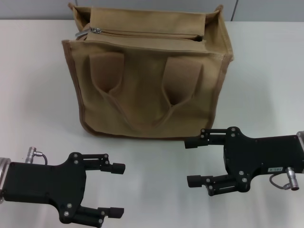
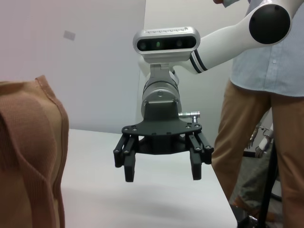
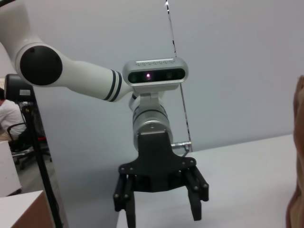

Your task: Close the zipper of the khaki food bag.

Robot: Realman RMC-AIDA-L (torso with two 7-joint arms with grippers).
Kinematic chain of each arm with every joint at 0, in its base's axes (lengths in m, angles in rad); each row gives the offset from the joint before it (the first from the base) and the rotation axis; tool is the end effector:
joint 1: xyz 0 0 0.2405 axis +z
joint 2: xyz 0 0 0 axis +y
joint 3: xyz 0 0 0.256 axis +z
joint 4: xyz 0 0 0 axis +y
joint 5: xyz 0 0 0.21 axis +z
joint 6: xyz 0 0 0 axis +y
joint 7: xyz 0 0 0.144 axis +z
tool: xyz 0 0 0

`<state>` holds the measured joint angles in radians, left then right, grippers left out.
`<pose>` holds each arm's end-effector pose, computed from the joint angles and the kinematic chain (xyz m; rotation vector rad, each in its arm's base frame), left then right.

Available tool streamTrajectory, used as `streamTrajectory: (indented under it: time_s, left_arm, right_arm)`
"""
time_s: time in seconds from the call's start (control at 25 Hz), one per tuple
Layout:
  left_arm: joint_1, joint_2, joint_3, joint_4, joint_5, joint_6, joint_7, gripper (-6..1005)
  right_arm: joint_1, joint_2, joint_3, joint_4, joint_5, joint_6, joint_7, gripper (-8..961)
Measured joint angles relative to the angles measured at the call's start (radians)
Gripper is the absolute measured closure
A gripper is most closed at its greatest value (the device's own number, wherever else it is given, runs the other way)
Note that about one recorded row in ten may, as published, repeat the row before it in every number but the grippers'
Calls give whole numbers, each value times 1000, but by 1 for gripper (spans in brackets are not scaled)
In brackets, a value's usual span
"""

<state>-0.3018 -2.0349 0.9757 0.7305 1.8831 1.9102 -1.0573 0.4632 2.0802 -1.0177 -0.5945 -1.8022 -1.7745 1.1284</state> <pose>-0.2776 0.2291 0.0024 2.9898 0.1436 0.8205 0.2367 0.2697 -0.0340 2.9449 -0.2187 -0.9109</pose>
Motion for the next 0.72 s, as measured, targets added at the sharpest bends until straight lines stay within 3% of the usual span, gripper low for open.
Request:
streamTrajectory:
  time_s: [0.44,0.72]
  left_arm:
    - [2,-12,-12,-2,0,-11,3,219]
    - [15,-32,-172,-18,-7,-23,66,222]
  right_arm:
    - [1,3,-60,15,4,53,-5,181]
    - [-9,5,-54,33,39,30,-15,181]
